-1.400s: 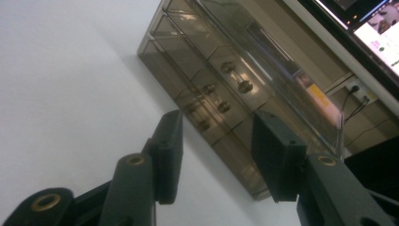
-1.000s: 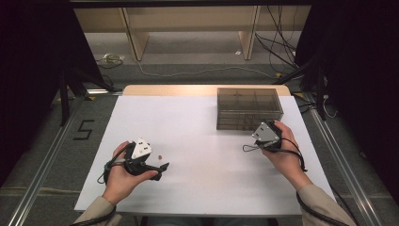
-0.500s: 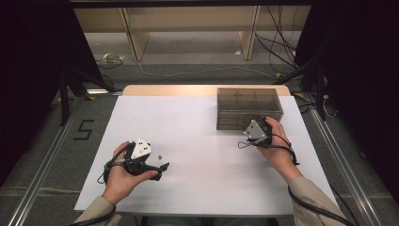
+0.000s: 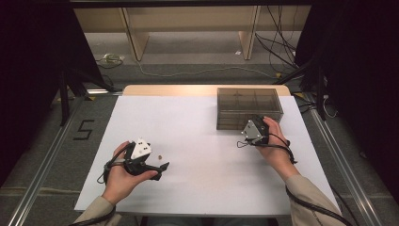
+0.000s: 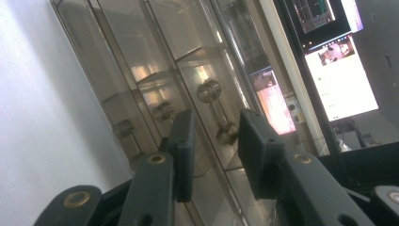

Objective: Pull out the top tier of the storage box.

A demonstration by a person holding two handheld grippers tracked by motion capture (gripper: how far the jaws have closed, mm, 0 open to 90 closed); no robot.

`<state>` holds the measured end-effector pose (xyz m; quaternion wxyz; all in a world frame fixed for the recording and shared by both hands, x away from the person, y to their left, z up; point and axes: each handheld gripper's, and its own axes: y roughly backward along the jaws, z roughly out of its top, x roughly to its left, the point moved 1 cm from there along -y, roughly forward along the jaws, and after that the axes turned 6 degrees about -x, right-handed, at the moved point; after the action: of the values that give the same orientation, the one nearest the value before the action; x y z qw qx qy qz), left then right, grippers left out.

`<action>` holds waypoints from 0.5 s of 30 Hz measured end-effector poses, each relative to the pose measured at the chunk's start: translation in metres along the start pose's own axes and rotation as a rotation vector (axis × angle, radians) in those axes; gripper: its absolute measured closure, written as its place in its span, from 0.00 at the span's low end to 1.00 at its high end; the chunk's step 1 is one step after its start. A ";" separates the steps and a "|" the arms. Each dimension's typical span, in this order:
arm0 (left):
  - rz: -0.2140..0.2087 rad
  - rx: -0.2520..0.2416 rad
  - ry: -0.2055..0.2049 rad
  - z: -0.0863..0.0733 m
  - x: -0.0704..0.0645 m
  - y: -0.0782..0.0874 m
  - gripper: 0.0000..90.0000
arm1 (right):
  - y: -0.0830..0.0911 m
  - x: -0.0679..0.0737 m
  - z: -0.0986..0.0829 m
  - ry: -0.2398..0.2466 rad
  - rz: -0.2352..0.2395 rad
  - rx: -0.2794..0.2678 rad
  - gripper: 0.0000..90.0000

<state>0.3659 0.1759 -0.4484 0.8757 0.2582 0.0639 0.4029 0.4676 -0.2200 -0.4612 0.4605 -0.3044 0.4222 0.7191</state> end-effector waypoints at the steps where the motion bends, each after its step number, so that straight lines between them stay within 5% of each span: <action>1: 0.001 0.000 -0.001 0.000 0.000 0.000 0.04 | 0.000 0.000 0.000 0.000 0.000 0.000 0.76; 15: 0.014 0.019 -0.011 -0.001 0.001 0.000 0.05 | -0.003 0.000 0.001 0.032 -0.028 0.033 0.83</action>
<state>0.3666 0.1774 -0.4495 0.8708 0.2692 0.0614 0.4068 0.4704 -0.2184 -0.4621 0.4688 -0.3142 0.4372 0.7003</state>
